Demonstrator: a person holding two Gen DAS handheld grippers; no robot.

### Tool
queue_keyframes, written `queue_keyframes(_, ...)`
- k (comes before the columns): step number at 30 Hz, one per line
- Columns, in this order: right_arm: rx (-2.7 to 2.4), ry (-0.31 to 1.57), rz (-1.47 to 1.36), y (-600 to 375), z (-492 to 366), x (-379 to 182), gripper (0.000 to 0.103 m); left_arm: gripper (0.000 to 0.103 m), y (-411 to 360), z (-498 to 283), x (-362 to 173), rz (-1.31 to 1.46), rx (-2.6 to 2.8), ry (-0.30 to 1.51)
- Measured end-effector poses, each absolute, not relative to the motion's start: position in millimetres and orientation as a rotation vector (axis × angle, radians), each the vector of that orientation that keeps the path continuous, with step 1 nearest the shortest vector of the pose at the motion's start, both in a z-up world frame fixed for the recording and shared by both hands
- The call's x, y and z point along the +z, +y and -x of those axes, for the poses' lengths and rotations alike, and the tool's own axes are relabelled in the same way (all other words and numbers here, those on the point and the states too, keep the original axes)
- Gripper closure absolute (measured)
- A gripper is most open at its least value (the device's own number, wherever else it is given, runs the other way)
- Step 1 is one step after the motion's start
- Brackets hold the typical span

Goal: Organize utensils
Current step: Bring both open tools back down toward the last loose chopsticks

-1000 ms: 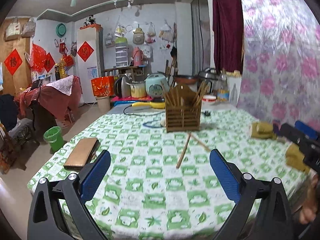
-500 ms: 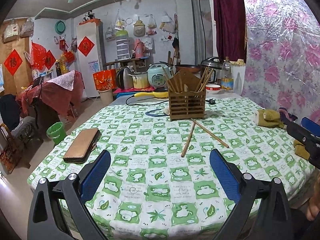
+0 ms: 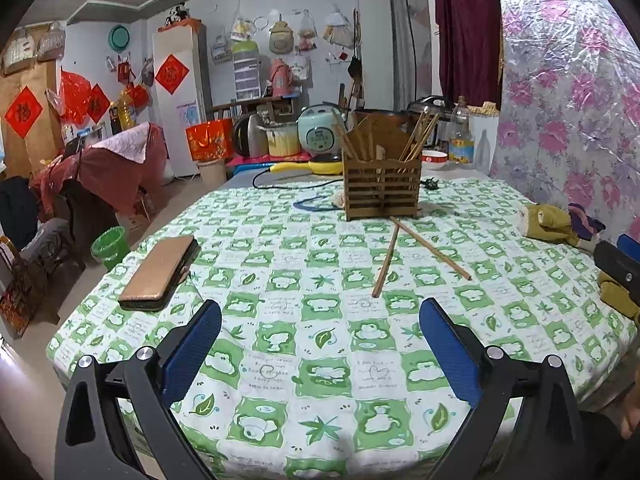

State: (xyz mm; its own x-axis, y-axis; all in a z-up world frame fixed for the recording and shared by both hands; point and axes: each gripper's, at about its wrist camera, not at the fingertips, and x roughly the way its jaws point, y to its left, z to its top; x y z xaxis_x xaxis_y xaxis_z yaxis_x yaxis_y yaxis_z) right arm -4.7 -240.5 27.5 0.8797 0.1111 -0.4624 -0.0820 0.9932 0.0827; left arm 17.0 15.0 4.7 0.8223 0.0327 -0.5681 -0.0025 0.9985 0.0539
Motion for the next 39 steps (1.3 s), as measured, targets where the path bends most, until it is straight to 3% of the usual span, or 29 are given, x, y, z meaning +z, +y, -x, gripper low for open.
queue_keyframes(15, 0.067, 0.679, -0.057, -258, -53, -32, 0.017, 0.006, 25, -82, -61, -0.053, -0.032, 0.815)
queue_keyframes(31, 0.056, 0.701, -0.071, -266, -119, -29, 0.017, 0.007, -18, -166, -73, -0.081, -0.230, 0.958)
queue_keyframes(36, 0.061, 0.724, -0.058, -263, -129, -39, 0.017, 0.045, -27, -186, -86, -0.082, -0.280, 1.011)
queue_keyframes(39, 0.076, 0.754, -0.062, -262, -134, -45, 0.017, 0.061, -33, -189, -91, -0.101, -0.302, 1.018)
